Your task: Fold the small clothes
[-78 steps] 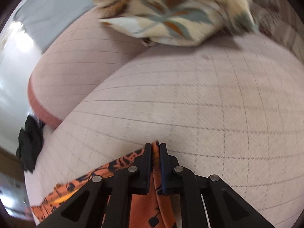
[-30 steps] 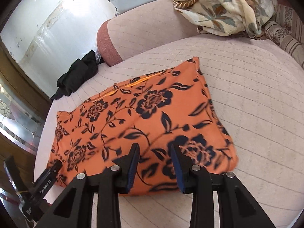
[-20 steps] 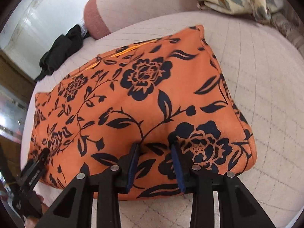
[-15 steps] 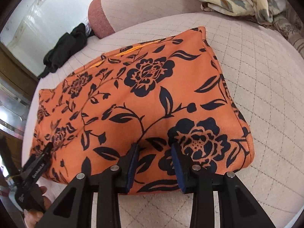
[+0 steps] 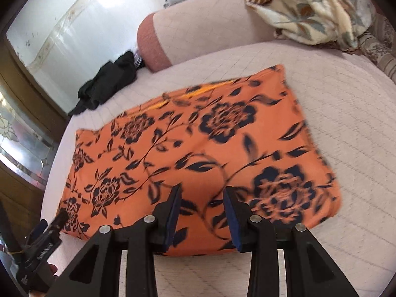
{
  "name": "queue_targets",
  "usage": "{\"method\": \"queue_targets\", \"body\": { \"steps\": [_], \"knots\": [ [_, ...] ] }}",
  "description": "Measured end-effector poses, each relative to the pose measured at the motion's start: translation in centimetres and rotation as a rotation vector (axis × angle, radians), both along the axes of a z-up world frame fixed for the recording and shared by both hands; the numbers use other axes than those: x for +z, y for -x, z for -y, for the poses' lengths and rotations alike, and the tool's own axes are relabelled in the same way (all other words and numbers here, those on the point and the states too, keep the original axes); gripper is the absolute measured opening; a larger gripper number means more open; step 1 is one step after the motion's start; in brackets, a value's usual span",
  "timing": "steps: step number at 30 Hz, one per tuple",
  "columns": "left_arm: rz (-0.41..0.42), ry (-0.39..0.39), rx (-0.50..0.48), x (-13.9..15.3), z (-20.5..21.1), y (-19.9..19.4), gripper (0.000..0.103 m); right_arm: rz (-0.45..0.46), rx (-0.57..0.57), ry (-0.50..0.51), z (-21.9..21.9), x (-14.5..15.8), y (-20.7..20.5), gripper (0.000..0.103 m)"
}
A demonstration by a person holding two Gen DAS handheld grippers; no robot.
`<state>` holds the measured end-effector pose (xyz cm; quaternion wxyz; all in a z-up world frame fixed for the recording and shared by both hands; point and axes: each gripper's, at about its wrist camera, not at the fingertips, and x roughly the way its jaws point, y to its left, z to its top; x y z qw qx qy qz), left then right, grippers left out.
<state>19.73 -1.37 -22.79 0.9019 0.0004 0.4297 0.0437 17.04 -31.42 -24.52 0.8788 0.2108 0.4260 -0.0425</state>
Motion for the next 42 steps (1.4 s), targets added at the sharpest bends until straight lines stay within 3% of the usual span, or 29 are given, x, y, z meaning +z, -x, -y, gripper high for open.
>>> {"method": "queue_targets", "body": {
  "steps": [4,6,9,12,16,25,33,36,38,39,42],
  "knots": [
    [-0.119,0.033,0.044,-2.5,-0.6,-1.5,0.103,-0.083,0.028,0.029,-2.1,-1.6,-1.8,0.039],
    [-0.117,0.033,0.054,-2.6,-0.6,-1.7,0.103,-0.145,0.041,0.069,-2.8,-2.8,-2.6,0.043],
    [-0.094,0.033,0.047,-2.0,-0.6,-1.5,0.103,-0.138,0.052,0.090,-3.1,-2.4,-2.7,0.045],
    [-0.034,0.002,0.077,-0.9,-1.5,-0.9,0.103,-0.077,0.035,0.016,-2.1,-1.7,-2.0,0.045],
    [0.036,-0.055,0.084,0.3,-2.9,-0.5,0.103,0.048,0.010,0.046,-1.0,0.6,-0.5,0.045],
    [0.030,0.015,0.137,0.4,-5.6,-0.4,0.103,0.079,-0.108,-0.051,3.3,1.1,0.7,0.045],
    [0.066,0.025,-0.067,0.6,0.0,-0.2,0.103,0.071,-0.013,-0.064,1.0,0.7,-1.1,0.045],
    [0.003,0.003,-0.107,-0.7,1.7,-0.9,0.103,0.053,0.033,-0.053,-0.7,0.1,-2.1,0.045],
    [-0.107,-0.020,-0.077,-2.8,1.7,-2.3,0.103,-0.015,0.079,-0.056,-1.8,-1.3,-3.3,0.045],
    [-0.146,-0.007,-0.071,-3.7,1.4,-2.8,0.103,-0.053,0.095,-0.024,-2.3,-2.1,-3.9,0.046],
    [-0.103,0.011,-0.076,-2.7,1.3,-2.4,0.103,-0.043,0.140,0.124,-4.1,-1.9,-4.3,0.047]
  ]
}}
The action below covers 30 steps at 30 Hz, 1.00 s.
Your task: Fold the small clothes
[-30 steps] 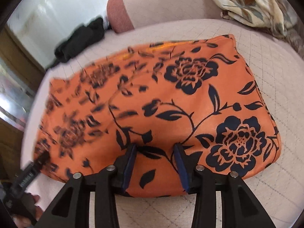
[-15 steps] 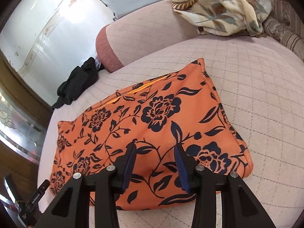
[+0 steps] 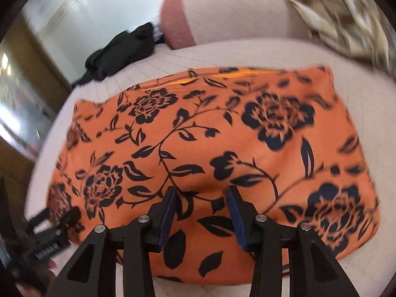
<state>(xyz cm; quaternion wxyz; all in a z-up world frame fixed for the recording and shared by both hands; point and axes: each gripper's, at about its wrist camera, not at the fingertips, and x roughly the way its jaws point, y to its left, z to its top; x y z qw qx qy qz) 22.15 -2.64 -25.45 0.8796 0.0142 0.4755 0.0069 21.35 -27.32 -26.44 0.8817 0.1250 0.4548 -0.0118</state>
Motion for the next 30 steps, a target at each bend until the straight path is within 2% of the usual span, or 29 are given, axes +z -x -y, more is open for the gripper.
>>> {"method": "queue_targets", "body": {
  "steps": [2,5,8,9,12,14,16,19,22,24,27,30],
  "knots": [
    [0.024,0.011,0.015,0.7,-0.6,0.3,0.103,0.004,0.000,0.000,-0.1,0.3,0.3,0.047],
    [0.095,0.061,0.106,2.3,-3.4,0.9,0.103,0.046,0.025,-0.063,-0.1,1.5,1.5,0.048],
    [0.145,0.027,0.233,3.2,-6.6,1.8,0.103,0.094,0.087,-0.037,-1.3,2.2,2.8,0.048],
    [0.146,0.031,0.259,3.3,-7.6,2.0,0.103,0.085,0.103,-0.029,-1.9,2.0,2.8,0.048],
    [0.121,0.081,0.309,3.0,-10.2,2.5,0.103,-0.060,0.154,-0.008,-3.7,-1.0,1.7,0.048],
    [0.093,0.146,0.331,2.6,-11.7,3.3,0.103,-0.037,0.174,0.056,-4.6,-0.5,2.2,0.048],
    [0.082,0.219,0.337,2.5,-12.3,4.3,0.103,-0.042,0.180,0.009,-4.4,0.2,2.8,0.048],
    [0.074,0.272,0.319,2.3,-12.7,5.7,0.103,0.007,0.166,-0.068,-3.4,1.4,4.3,0.048],
    [0.051,0.354,0.234,1.9,-11.0,6.4,0.103,0.083,0.179,-0.046,-3.6,3.0,5.5,0.047],
    [0.034,0.374,0.185,1.7,-9.8,6.6,0.103,0.104,0.186,-0.036,-3.7,3.3,5.7,0.037],
    [-0.002,0.437,0.134,1.2,-8.7,5.8,0.103,0.087,0.210,-0.036,-4.3,3.0,5.3,0.037],
    [-0.059,0.538,0.157,0.0,-8.9,4.3,0.103,0.066,0.215,-0.023,-4.7,2.5,4.7,0.037]
  ]
}}
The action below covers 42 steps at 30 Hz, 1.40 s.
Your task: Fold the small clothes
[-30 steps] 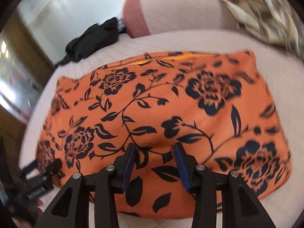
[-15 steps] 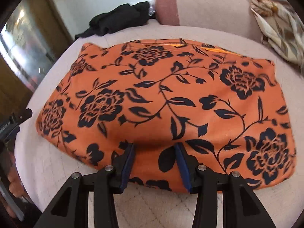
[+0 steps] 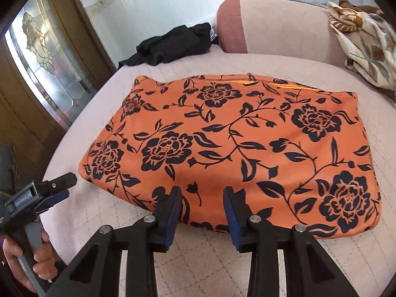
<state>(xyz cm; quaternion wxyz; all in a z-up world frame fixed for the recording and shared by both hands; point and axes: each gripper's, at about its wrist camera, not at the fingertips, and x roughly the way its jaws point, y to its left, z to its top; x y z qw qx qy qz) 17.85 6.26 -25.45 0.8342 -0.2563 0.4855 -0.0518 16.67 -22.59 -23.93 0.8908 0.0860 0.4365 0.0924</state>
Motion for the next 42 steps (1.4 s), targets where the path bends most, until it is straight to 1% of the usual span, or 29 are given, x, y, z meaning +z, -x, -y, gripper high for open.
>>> {"method": "queue_targets", "body": {
  "steps": [1,3,4,6,9,10,11,12,13,14,15,16,19,21,22,25,26,28,29,30,31,32,33,34,35,37,39,40,42],
  "knots": [
    [-0.011,0.015,0.023,-0.2,-0.1,-0.6,0.103,-0.009,-0.001,0.000,-0.1,-0.3,-0.1,0.037],
    [0.004,0.007,0.066,-0.1,-0.2,-1.9,0.103,-0.033,-0.009,-0.007,0.0,-0.7,-0.7,0.037],
    [0.010,0.016,0.076,-0.1,-0.1,-2.6,0.103,-0.050,-0.019,-0.018,0.1,-0.9,-1.2,0.038],
    [-0.004,0.047,0.079,-0.7,0.1,-3.9,0.103,-0.075,-0.037,-0.038,0.5,-1.3,-1.7,0.038],
    [0.012,0.036,0.100,-0.7,0.7,-4.2,0.101,-0.102,-0.061,-0.033,0.9,-1.9,-2.7,0.038],
    [0.019,0.051,0.098,-0.7,0.9,-4.2,0.085,-0.108,-0.062,-0.032,1.0,-2.1,-3.0,0.038],
    [0.017,0.073,0.102,-0.8,1.1,-4.4,0.055,-0.113,-0.061,-0.029,0.9,-2.3,-3.2,0.038],
    [0.010,0.107,0.102,-1.1,1.0,-4.3,0.038,-0.117,-0.062,-0.027,0.9,-2.5,-3.3,0.038],
    [-0.011,0.169,0.090,-1.8,1.1,-4.5,0.027,-0.121,-0.061,-0.022,0.8,-2.7,-3.5,0.038],
    [-0.024,0.207,0.104,-2.2,1.1,-4.4,0.025,-0.121,-0.060,-0.018,0.7,-2.8,-3.6,0.038],
    [-0.017,0.213,0.120,-2.1,0.9,-4.2,0.025,-0.120,-0.059,-0.014,0.6,-2.8,-3.7,0.039],
    [-0.010,0.206,0.117,-1.8,1.1,-4.2,0.023,-0.121,-0.058,-0.013,0.6,-3.0,-3.8,0.039],
    [0.037,0.150,0.109,-0.8,2.2,-4.5,0.023,-0.125,-0.057,-0.032,0.5,-3.2,-4.2,0.040],
    [0.035,0.135,0.115,-1.1,2.5,-4.9,0.028,-0.128,-0.053,-0.045,0.7,-3.3,-4.4,0.040],
    [0.031,0.132,0.116,-1.4,2.5,-5.1,0.033,-0.130,-0.048,-0.051,0.8,-3.3,-4.4,0.040],
    [0.051,0.117,0.130,-1.3,2.6,-5.4,0.033,-0.134,-0.038,-0.057,0.9,-3.3,-4.3,0.040],
    [0.055,0.107,0.135,-1.3,2.7,-5.4,0.028,-0.135,-0.037,-0.060,1.0,-3.3,-4.3,0.040],
    [0.063,0.083,0.141,-1.3,2.7,-5.2,0.023,-0.135,-0.033,-0.067,1.2,-3.1,-4.2,0.040],
    [0.068,0.059,0.138,-1.1,3.0,-5.1,0.021,-0.135,-0.031,-0.070,1.3,-3.0,-4.2,0.040],
    [0.079,0.016,0.127,-0.8,3.5,-5.0,0.021,-0.139,-0.025,-0.074,1.3,-2.7,-4.1,0.040],
    [0.094,-0.021,0.115,-0.5,3.8,-4.8,0.019,-0.140,-0.016,-0.073,1.4,-2.3,-4.2,0.040],
    [0.122,-0.082,0.097,0.2,4.6,-4.5,0.019,-0.137,-0.003,-0.072,1.4,-1.6,-4.4,0.040],
    [0.149,-0.128,0.082,0.7,5.3,-4.3,0.018,-0.132,0.012,-0.077,1.3,-0.8,-4.7,0.040],
    [0.180,-0.169,0.067,1.3,6.0,-4.1,0.018,-0.125,0.024,-0.086,1.1,0.6,-5.5,0.040],
    [0.215,-0.210,0.049,2.0,6.8,-3.8,0.018,-0.119,0.029,-0.085,0.9,1.7,-6.2,0.052],
    [0.256,-0.255,0.021,2.8,7.8,-3.5,0.018,-0.117,0.051,-0.081,-0.3,4.8,-8.8,0.070],
    [0.296,-0.301,-0.011,3.4,8.9,-3.1,0.018,-0.128,0.110,-0.085,-2.1,7.3,-11.3,0.070],
    [0.315,-0.322,-0.028,3.7,9.4,-2.9,0.017,-0.134,0.142,-0.069,-3.5,8.8,-13.1,0.070],
    [0.352,-0.351,-0.061,4.3,10.3,-2.4,0.017,-0.154,0.193,-0.031,-5.9,10.4,-15.5,0.070]
  ]
}}
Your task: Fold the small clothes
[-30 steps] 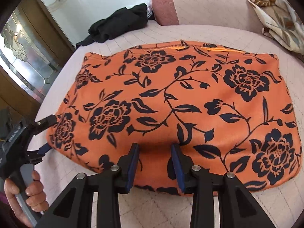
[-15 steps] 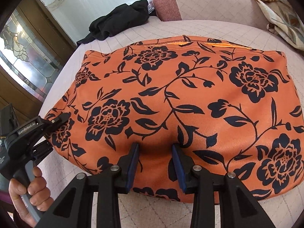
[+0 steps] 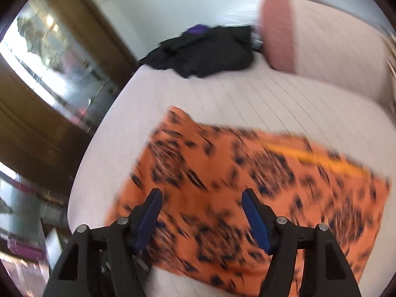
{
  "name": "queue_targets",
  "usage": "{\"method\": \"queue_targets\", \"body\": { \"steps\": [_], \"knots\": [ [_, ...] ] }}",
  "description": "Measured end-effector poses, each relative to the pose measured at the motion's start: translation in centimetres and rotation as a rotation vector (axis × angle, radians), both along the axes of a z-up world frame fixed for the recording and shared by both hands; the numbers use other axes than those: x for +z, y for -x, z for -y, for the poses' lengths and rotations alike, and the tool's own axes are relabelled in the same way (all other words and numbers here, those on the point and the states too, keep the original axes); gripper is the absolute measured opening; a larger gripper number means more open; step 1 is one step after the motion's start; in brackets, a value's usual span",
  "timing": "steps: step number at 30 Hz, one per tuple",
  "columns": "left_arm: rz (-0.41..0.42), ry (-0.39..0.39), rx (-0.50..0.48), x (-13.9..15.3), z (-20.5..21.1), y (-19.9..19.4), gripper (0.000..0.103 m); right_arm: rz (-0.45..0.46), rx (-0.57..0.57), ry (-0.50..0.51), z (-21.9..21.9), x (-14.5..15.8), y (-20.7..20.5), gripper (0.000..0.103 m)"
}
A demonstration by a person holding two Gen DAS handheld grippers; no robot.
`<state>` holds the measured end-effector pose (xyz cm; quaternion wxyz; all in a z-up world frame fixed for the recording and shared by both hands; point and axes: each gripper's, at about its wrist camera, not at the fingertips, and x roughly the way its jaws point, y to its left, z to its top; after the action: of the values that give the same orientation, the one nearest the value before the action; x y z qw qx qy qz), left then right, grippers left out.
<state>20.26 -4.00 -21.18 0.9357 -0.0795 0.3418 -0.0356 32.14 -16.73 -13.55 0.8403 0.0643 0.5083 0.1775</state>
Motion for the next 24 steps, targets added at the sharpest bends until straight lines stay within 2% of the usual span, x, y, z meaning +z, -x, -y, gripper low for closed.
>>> {"method": "queue_targets", "body": {
  "steps": [5,8,12,13,14,15,17,19,24],
  "knots": [
    [0.075,-0.093,-0.107,0.9,3.0,1.2,0.017,-0.085,0.089,0.103,-6.2,1.3,-5.8,0.070],
    [0.103,-0.128,-0.148,1.2,4.1,1.9,0.017,-0.125,0.141,0.226,-9.2,0.0,-7.6,0.070],
    [0.111,-0.145,-0.175,1.1,4.5,2.1,0.017,-0.199,0.152,0.374,-10.6,-2.3,-8.6,0.070],
    [0.115,-0.147,-0.183,1.1,4.6,2.1,0.017,-0.187,0.136,0.408,-10.4,-2.6,-8.6,0.066],
    [0.120,-0.145,-0.196,1.2,4.9,2.5,0.017,-0.173,0.120,0.410,-9.9,-2.6,-8.4,0.044],
    [0.128,-0.139,-0.211,1.3,5.1,2.6,0.017,-0.165,0.110,0.412,-9.4,-2.5,-8.3,0.030],
    [0.151,-0.146,-0.243,1.5,5.7,3.3,0.017,-0.126,0.084,0.424,-7.8,-1.8,-7.9,0.019],
    [0.169,-0.140,-0.288,1.6,6.3,3.8,0.017,-0.080,0.072,0.396,-5.7,-1.1,-6.8,0.017],
    [0.185,-0.037,-0.424,2.4,7.5,5.0,0.017,-0.018,-0.012,0.280,1.2,0.3,-3.8,0.016]
  ]
}}
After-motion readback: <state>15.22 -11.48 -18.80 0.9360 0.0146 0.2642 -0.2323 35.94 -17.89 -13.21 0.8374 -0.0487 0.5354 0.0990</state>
